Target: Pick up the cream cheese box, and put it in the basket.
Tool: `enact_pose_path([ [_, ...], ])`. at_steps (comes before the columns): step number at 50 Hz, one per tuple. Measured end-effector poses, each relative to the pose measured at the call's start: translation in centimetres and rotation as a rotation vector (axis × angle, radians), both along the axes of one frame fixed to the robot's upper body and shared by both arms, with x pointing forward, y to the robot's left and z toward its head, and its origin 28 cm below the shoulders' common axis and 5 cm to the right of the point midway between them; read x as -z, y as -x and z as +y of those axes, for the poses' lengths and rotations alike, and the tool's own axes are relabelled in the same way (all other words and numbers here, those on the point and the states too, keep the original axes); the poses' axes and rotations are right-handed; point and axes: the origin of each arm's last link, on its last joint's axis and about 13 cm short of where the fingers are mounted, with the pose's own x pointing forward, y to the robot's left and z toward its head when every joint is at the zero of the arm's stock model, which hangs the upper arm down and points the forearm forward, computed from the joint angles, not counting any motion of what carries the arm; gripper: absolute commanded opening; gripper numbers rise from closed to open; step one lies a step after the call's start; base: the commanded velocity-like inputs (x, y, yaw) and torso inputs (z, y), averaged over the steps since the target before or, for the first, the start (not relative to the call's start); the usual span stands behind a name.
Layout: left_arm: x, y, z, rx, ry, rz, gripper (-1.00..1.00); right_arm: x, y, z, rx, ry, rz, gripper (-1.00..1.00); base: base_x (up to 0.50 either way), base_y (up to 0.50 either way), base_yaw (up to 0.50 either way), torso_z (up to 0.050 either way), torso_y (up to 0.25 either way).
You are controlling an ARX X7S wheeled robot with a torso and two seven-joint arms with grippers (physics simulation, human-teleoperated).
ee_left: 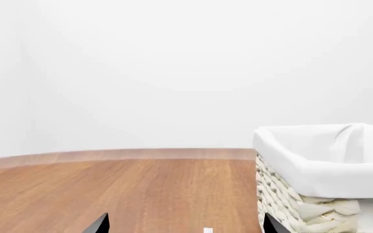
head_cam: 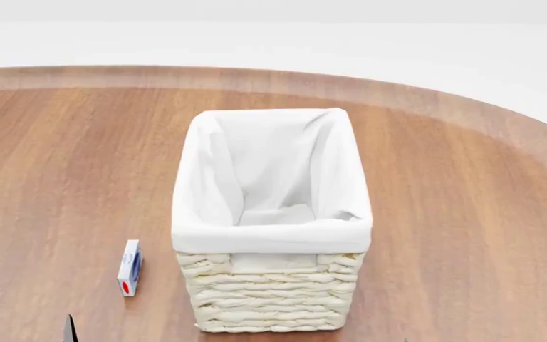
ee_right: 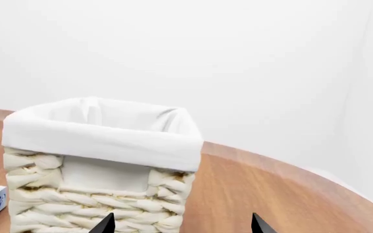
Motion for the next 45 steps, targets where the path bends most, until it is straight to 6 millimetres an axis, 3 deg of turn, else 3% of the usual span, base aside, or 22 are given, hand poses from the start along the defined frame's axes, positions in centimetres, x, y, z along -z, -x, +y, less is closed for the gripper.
enact_pose_path([
  [18, -0.14, -0.27, 0.31, 0.007, 0.039, 0.031, 1.00, 0.09, -0.07, 0.04, -0.001, 0.003, 0.006, 1.00, 0.00, 0.00, 0.00, 0.000, 0.000],
  [45, -0.05, -0.84, 0.48, -0.020, 0.049, 0.047, 1.00, 0.19, -0.21, 0.05, -0.006, 0.005, 0.010, 1.00, 0.00, 0.00, 0.00, 0.000, -0.247],
])
